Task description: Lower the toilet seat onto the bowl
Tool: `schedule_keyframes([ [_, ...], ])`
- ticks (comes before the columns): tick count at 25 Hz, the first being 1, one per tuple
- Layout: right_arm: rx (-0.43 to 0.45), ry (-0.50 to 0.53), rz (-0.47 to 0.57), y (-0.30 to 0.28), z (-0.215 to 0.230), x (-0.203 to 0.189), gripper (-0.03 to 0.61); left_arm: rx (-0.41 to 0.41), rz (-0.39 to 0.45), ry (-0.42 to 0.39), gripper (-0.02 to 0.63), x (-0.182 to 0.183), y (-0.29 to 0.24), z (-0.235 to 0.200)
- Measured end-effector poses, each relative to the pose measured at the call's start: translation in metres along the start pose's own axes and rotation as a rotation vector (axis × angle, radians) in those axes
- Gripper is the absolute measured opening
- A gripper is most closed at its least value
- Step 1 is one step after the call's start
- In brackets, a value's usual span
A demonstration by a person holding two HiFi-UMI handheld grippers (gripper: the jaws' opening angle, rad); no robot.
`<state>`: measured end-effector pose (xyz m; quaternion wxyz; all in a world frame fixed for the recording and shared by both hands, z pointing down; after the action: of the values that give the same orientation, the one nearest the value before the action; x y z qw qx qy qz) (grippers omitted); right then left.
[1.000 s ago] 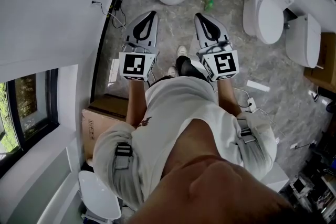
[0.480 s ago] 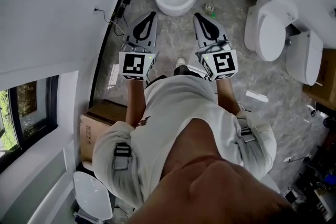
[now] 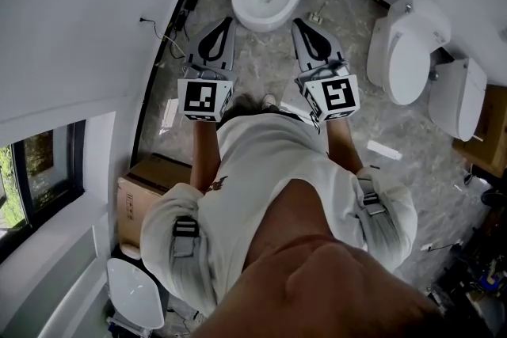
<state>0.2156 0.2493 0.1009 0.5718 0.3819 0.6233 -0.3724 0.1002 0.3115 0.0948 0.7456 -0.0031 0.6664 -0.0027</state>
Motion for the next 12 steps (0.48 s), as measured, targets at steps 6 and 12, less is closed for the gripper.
schedule_keyframes([
  [6, -0.019, -0.002, -0.012, -0.028, 0.008, -0.007, 0.020, -0.013, -0.002, 0.006, 0.021, -0.010, -0.020, -0.023],
  [12, -0.078, -0.003, -0.028, -0.072, 0.017, -0.009, 0.021, -0.056, 0.004, 0.026, 0.021, -0.019, -0.053, -0.064],
])
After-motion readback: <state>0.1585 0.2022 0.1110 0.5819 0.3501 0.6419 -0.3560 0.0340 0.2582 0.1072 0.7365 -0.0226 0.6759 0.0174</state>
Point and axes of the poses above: the fingertips, and each gripper's own axes: y backward along the fingers, z to its right, x out of its top, the point moved 1 cm from there along y, backward along the fingers
